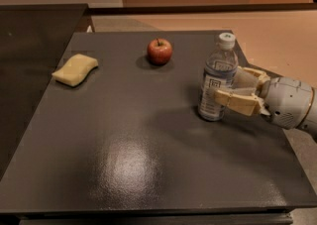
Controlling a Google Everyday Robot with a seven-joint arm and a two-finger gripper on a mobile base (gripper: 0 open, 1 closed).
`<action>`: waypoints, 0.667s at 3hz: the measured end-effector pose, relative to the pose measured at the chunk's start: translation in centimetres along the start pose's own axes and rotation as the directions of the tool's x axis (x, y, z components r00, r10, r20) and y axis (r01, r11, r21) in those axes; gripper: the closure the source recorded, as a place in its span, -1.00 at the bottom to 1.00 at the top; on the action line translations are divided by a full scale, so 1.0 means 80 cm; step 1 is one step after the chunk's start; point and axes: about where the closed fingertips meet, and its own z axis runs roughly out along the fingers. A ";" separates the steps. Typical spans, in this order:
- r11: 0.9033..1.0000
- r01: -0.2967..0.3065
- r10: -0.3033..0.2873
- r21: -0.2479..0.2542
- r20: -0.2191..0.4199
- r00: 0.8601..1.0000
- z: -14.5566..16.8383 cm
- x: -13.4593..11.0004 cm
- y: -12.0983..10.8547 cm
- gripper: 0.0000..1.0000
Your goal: Place blue plastic bottle upright
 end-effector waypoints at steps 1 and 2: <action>1.000 0.003 -0.003 -0.004 0.000 1.000 0.003 -0.002 0.002 -0.28; 1.000 0.005 -0.005 -0.008 0.000 1.000 0.005 -0.003 0.003 -0.74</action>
Offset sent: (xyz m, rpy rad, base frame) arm -0.0001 0.0023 0.0011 -0.0016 -0.0020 0.0040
